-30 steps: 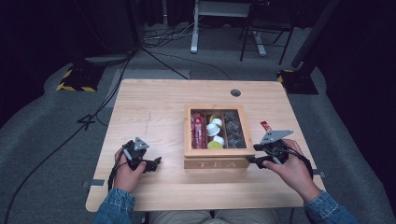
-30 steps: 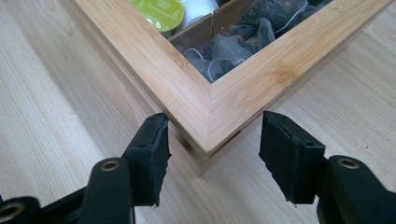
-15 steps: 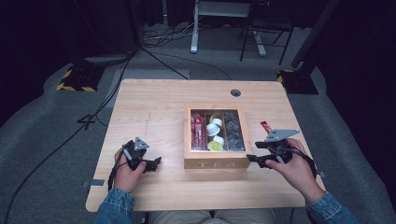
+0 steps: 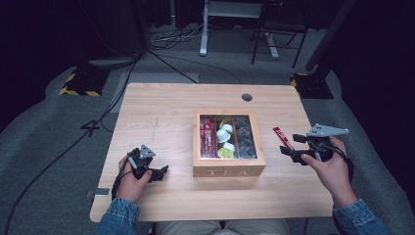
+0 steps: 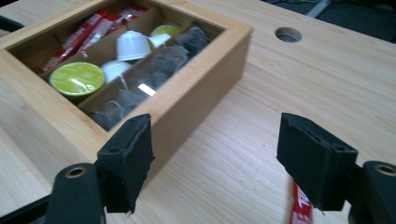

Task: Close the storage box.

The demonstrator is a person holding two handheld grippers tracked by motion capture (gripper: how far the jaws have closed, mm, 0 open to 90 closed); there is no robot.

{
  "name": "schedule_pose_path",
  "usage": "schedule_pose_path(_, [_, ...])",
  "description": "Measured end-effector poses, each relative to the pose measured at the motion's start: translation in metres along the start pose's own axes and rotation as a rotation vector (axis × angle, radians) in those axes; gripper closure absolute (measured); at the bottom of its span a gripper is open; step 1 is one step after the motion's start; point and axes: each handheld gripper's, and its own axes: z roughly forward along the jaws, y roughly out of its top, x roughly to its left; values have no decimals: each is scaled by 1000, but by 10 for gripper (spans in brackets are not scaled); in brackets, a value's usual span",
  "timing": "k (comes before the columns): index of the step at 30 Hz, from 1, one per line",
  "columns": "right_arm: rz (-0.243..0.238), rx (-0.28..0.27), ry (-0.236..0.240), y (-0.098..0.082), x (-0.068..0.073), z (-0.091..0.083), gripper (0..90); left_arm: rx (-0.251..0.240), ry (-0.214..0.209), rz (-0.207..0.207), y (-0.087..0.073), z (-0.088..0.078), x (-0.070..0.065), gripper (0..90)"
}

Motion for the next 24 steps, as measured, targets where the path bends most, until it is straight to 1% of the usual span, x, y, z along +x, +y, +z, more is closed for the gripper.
schedule_pose_path(4, [22,18,-28,-8,-12,-3,248,-4,-6,2,0,0,0,103])
schedule_pose_path(6, [37,38,-48,-13,-19,-4,247,-3,-6,5,0,0,1,103])
schedule_pose_path(9, [57,63,-65,-21,-29,-3,240,-4,-7,3,0,0,1,103])
schedule_pose_path(12, [84,104,-75,-32,-40,1,232,-4,-5,5,0,0,1,102])
schedule_pose_path(14, [91,141,-76,-39,-47,3,226,-4,-5,5,0,0,1,101])
schedule_pose_path(17, [85,191,-93,-48,-52,7,230,-2,-4,7,0,0,1,101])
schedule_pose_path(19, [89,201,-109,-55,-55,10,230,-2,-5,6,0,0,1,100])
schedule_pose_path(22, [111,201,-103,-64,-57,14,229,2,-6,7,0,0,1,100])
schedule_pose_path(24, [119,203,-110,-72,-60,18,225,-1,-5,6,0,0,1,99])
